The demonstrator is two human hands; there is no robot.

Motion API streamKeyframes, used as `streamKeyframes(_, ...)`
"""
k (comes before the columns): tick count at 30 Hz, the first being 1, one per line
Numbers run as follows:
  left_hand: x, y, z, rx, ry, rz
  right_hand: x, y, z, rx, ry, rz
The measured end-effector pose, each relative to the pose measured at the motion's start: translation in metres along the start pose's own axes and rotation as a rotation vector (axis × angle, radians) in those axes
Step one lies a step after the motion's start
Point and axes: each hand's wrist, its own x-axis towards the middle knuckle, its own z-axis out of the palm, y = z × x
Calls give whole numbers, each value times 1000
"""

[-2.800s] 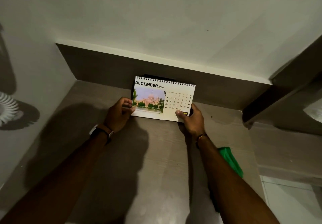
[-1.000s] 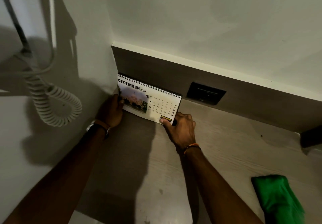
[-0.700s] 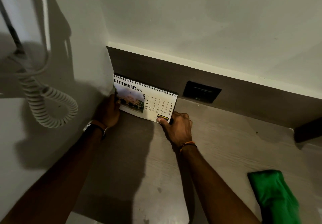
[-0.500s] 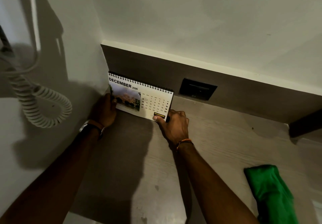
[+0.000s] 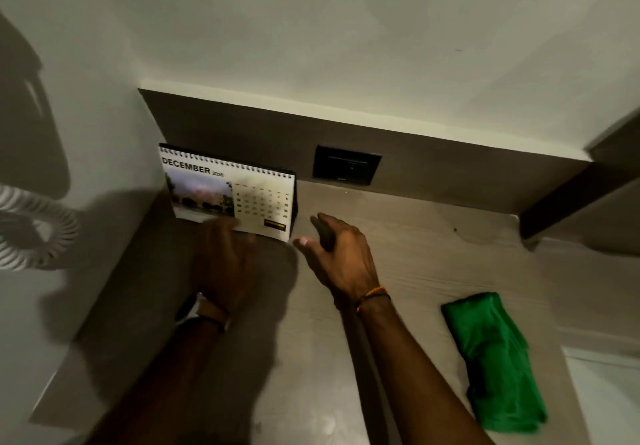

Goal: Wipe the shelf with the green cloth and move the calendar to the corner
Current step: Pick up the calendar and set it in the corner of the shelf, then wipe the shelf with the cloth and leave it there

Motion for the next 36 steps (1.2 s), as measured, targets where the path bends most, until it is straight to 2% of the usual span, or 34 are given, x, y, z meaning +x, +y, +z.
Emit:
streamKeyframes(2,-25,35,19,13,-233,249,-24,19,-26,-69,60,-3)
streamKeyframes(4,-45,70,44,-14,-398,441,-49,42,-57,-152,114,-37)
streamKeyframes(5,-56,85,57,-24,-455,475,-61,55,-72,-187,161,-53)
streamKeyframes(8,-80,120,87,30,-616,421,-95,95,-112,-293,351,-42)
streamKeyframes(11,-91,135,103,120,-755,412,-131,129,-141,-368,273,88)
streamKeyframes(16,-87,141,108,204,-768,474,-182,169,-145,-438,-17,201)
streamKeyframes(18,-87,143,108,225,-761,465,-194,171,-137,-449,-60,222)
streamKeyframes(23,-84,145,105,249,-784,491,-197,152,-129,-363,-20,331)
streamKeyframes(27,-84,145,105,250,-789,505,-213,143,-131,-493,55,538)
streamKeyframes(29,-83,146,103,261,-793,506,-219,135,-128,-514,33,656)
streamKeyframes(32,-84,147,101,250,-796,493,-219,123,-119,-379,8,725)
streamKeyframes(36,-83,149,99,235,-793,504,-209,130,-140,-134,266,662)
